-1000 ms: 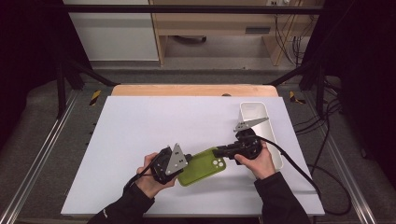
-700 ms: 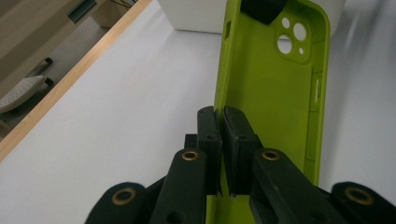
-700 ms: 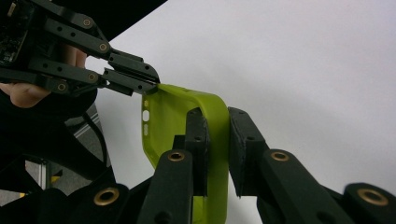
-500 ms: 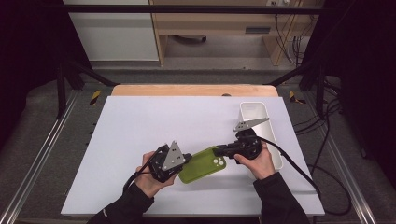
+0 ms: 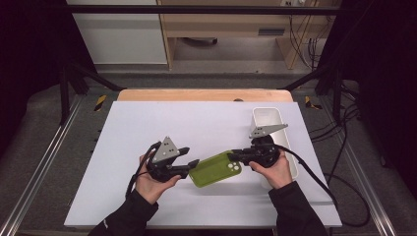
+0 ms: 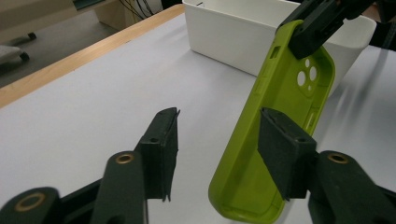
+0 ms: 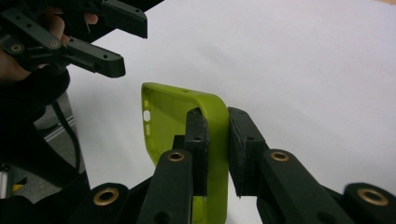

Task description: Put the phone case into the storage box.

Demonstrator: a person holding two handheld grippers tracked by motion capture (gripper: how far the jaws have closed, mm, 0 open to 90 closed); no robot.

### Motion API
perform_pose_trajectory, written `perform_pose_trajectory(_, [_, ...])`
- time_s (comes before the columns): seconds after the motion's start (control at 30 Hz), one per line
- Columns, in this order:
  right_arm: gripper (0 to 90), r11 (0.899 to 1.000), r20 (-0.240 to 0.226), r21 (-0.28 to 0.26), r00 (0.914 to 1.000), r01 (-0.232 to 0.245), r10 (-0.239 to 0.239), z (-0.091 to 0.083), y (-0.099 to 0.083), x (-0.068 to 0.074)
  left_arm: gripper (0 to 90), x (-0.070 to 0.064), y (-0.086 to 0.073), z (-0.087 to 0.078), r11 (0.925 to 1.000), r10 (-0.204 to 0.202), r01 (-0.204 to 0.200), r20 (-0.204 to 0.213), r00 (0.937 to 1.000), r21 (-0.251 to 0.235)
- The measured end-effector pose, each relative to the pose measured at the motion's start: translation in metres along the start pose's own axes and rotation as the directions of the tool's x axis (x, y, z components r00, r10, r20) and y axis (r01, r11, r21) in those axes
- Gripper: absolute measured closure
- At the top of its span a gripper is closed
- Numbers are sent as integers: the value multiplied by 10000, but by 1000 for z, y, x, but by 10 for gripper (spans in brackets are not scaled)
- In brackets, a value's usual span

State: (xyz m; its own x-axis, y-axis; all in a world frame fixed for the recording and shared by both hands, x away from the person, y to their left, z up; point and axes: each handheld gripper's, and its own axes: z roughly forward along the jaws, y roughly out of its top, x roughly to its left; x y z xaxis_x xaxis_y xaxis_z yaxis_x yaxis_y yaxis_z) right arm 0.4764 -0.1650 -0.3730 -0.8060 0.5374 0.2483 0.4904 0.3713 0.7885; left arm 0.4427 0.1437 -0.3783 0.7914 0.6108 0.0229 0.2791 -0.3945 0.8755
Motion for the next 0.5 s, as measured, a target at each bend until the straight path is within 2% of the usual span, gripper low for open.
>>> perform_pose_trajectory(0.2, [797, 9992, 326, -72, 9987, 405, -402, -7, 0, 1, 351, 11, -5, -2, 9980, -518, 527, 254, 9983, -350])
perform_pose_trajectory(0.3, [797, 9980, 498, -115, 9968, 626, -620, -13, 1, 1, 286, 14, -7, -3, 9966, -639, 646, 162, 9978, -511])
perform_pose_trajectory(0.5, [797, 9963, 720, -179, 9940, 841, -826, -22, 2, 0, 215, 21, -12, -5, 9935, -832, 827, -27, 9965, -784])
